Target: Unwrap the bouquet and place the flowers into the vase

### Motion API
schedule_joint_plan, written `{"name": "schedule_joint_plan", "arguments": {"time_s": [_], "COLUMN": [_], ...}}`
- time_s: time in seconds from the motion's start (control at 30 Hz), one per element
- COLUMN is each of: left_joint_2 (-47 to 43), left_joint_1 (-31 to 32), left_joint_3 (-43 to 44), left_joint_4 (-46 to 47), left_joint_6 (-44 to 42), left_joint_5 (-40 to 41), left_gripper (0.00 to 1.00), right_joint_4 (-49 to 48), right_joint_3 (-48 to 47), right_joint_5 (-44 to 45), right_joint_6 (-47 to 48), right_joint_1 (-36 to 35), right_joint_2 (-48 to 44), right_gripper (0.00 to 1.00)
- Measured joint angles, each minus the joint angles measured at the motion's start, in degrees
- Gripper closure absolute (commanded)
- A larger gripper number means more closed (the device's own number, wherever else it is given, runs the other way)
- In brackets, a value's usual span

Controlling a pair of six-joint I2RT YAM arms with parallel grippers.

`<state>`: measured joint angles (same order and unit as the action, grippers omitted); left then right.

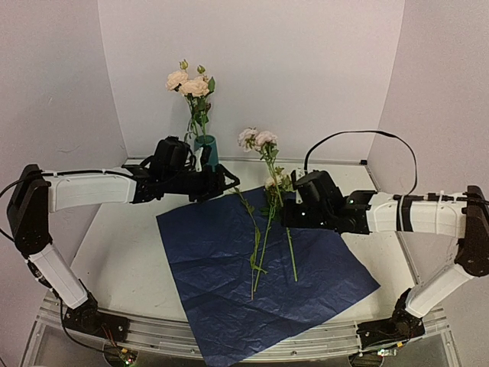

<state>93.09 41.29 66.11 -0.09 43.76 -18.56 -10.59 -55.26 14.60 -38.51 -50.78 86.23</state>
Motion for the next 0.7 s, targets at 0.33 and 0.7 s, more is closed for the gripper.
{"name": "schedule_joint_plan", "arguments": {"time_s": [0.33, 0.7], "left_joint_2": [3.6, 8.7], "left_joint_1": [1.9, 5.0], "left_joint_3": [7.4, 12.4], "left_joint_4": [6.5, 7.1], "left_joint_6": [3.6, 4.5], "left_joint_5": [-4.1, -5.3], "left_gripper": [0.29, 0.43], "right_joint_4": [-10.0, -14.3], "right_joint_3": [6.3, 8.3], "right_joint_5": [-8.4, -13.1], "right_joint_6": [2.6, 4.3], "right_joint_1": [0.0, 0.0], "right_joint_2": [-7.4, -10.5], "right_gripper": [1.00, 1.00]}}
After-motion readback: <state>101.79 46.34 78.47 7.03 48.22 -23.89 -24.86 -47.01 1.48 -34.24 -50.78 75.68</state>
